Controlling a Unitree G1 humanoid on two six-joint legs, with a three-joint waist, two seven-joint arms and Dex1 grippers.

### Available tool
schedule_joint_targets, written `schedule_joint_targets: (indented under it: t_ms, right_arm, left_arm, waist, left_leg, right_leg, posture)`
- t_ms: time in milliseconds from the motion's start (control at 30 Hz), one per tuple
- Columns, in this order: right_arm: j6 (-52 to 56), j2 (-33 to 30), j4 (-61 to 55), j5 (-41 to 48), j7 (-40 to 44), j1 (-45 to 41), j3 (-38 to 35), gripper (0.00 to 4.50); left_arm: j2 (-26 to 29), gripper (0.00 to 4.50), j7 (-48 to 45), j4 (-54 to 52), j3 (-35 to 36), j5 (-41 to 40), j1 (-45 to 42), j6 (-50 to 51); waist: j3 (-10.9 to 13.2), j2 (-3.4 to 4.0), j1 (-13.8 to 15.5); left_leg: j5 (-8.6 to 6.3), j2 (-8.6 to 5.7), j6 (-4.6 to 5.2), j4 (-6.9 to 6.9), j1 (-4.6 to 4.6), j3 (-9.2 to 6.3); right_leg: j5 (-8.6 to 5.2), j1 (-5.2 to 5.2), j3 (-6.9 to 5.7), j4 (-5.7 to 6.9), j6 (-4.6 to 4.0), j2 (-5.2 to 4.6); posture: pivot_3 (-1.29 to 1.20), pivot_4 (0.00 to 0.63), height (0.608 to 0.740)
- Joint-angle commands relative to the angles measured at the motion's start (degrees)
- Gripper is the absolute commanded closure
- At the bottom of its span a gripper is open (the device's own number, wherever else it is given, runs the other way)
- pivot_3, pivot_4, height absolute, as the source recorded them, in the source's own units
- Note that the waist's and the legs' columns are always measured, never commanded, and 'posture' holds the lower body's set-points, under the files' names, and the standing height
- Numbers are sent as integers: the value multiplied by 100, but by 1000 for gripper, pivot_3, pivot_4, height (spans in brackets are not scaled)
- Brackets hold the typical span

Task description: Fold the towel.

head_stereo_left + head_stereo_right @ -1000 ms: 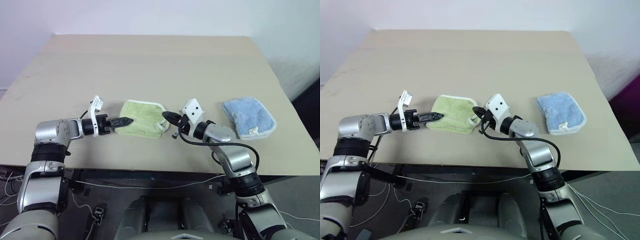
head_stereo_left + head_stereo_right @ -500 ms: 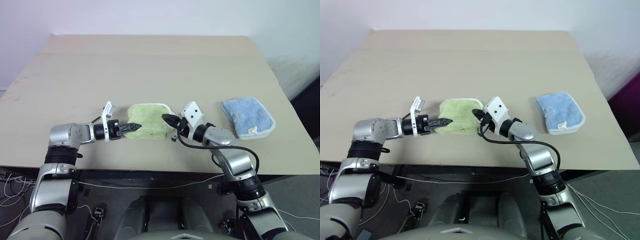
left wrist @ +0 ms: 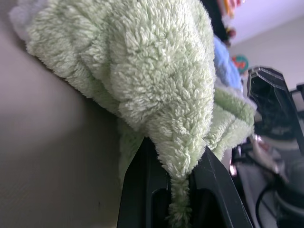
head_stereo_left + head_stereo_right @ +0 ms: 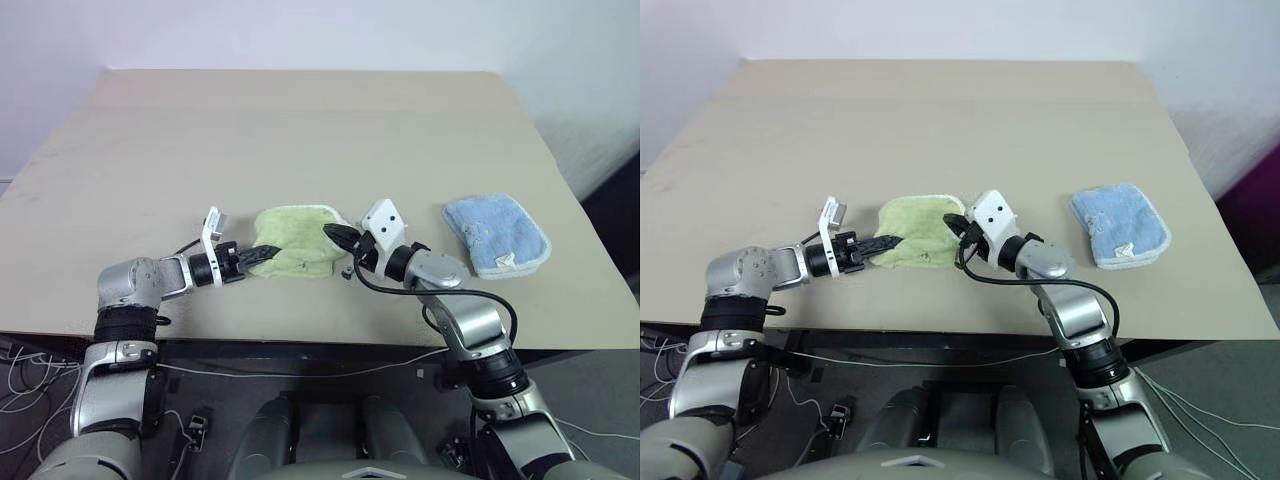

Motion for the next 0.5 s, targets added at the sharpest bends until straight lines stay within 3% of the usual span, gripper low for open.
schedule_joint_targets:
  t_ms: [33, 200, 367, 500]
  right_arm:
    - [-125, 44, -305, 155, -120, -182, -314, 4500]
    - [-136, 24, -302, 274, -186, -306, -559, 4500]
    - [-174, 2, -228, 297, -139, -402, -617, 4500]
    - [-229, 20, -167, 303, -59, -440, -577, 4500]
  left_arm:
    - [-27, 4470, 702, -92, 996, -352, -183, -487]
    - [114, 4470, 1664, -112, 2157, -607, -330, -1362]
    - [727, 4470, 2440, 357, 3099, -591, -366, -2473]
    - [1311, 4470, 2467, 1193, 3434, -501, -86, -3115]
  waist:
    - [1, -1, -7]
    - [1, -2, -24]
    - [2, -3, -23]
    - [2, -3, -15]
  left_leg:
    - [0, 0, 0, 0, 0, 1]
    - [0, 4, -1, -3, 0, 2]
    - [0, 4, -1, -5, 0, 3]
    - [0, 2, -1, -5, 0, 4]
  right_leg:
    - [0, -1, 0, 0, 0, -1]
    - [0, -6, 2, 0, 0, -1]
    - [0, -8, 3, 1, 0, -1]
    - [0, -7, 3, -1, 0, -2]
  posture:
    - [0, 150, 740]
    - [0, 150, 740]
    - [0, 150, 740]
    - [0, 150, 740]
